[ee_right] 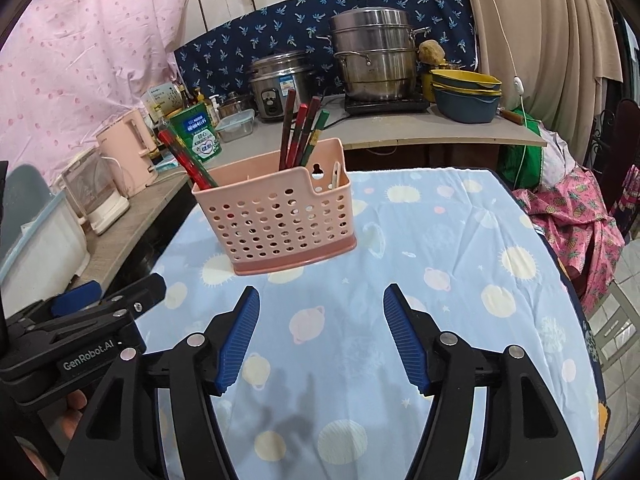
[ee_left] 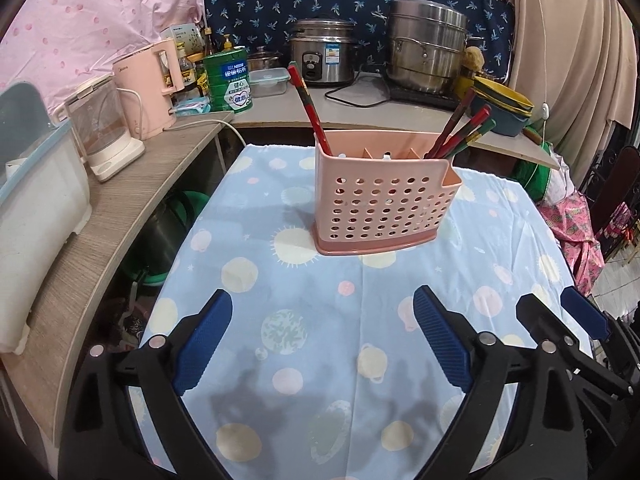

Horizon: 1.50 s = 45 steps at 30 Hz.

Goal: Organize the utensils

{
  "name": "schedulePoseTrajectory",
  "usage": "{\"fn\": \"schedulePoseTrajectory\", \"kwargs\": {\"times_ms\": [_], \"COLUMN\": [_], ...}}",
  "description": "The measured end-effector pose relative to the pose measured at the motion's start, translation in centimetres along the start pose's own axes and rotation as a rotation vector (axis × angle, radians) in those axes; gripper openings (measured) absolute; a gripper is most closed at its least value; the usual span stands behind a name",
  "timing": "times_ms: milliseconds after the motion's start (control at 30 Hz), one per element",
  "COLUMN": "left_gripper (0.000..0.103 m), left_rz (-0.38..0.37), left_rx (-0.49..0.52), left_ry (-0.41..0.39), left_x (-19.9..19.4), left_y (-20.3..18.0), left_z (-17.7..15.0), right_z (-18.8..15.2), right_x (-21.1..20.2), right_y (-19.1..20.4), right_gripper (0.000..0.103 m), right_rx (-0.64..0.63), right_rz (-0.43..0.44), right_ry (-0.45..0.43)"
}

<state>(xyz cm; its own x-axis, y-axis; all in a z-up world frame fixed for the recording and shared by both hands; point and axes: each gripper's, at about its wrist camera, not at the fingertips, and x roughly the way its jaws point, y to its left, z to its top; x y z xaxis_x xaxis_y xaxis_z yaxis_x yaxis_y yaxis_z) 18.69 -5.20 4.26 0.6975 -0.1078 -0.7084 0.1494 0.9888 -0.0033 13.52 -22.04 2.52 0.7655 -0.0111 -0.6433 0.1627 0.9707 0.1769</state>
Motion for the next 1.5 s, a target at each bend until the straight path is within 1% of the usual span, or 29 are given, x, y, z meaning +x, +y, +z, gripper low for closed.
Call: {"fn": "schedulePoseTrajectory", "kwargs": {"times_ms": [67,167,233,367,400,567,600,667,700,900,1033,1500], "left_gripper": [0.091,0.092,0.092,0.093,0.093,0.094,0.094,0.096,0.096,0.096,0.096,0.096], "left_rz": [0.004,0.012,0.019,0.027,0.029,0.036,0.043,0.047,0.048,0.077,0.077,0.119], "left_rx": [0.000,0.003,0.005,0.007,0.008,0.010,0.009,0.007,0.006,0.022,0.009,-0.003], "left_ry": [0.001,-0.001,-0.003,-0.008,-0.011,-0.026,-0.031,-0.040,-0.042,-0.070,-0.067,-0.066], "left_x": [0.0,-0.1,-0.2,-0.4,-0.5,-0.9,-1.0,-1.1,-1.1,-1.4,-1.3,-0.9], "left_y": [0.0,0.0,0.0,0.0,0.0,-0.2,-0.2,0.0,0.0,-0.1,0.2,0.4], "left_z": [-0.2,-0.4,-0.5,-0.6,-0.6,-0.4,-0.3,-0.2,-0.1,0.2,0.3,0.7], "right_z": [-0.3,-0.6,-0.7,-0.7,-0.7,-0.4,-0.4,-0.3,-0.3,0.1,0.4,0.6], "right_x": [0.0,-0.1,-0.2,-0.3,-0.3,-0.6,-0.6,-0.7,-0.8,-0.9,-0.9,-0.5], "right_y": [0.0,-0.2,-0.3,-0.5,-0.5,-0.5,-0.4,-0.4,-0.5,-0.2,0.0,0.6], "right_gripper": [0.064,0.069,0.075,0.080,0.083,0.085,0.087,0.096,0.097,0.097,0.097,0.097], "right_rx": [-0.005,-0.002,0.004,0.013,0.016,0.015,0.011,0.012,0.015,0.000,-0.006,-0.024], "right_rz": [-0.007,-0.007,-0.005,-0.007,-0.006,-0.007,-0.008,-0.009,-0.008,-0.029,-0.031,-0.028], "right_ry": [0.003,0.003,0.001,-0.001,-0.003,-0.019,-0.024,-0.033,-0.038,-0.053,-0.060,-0.060]}}
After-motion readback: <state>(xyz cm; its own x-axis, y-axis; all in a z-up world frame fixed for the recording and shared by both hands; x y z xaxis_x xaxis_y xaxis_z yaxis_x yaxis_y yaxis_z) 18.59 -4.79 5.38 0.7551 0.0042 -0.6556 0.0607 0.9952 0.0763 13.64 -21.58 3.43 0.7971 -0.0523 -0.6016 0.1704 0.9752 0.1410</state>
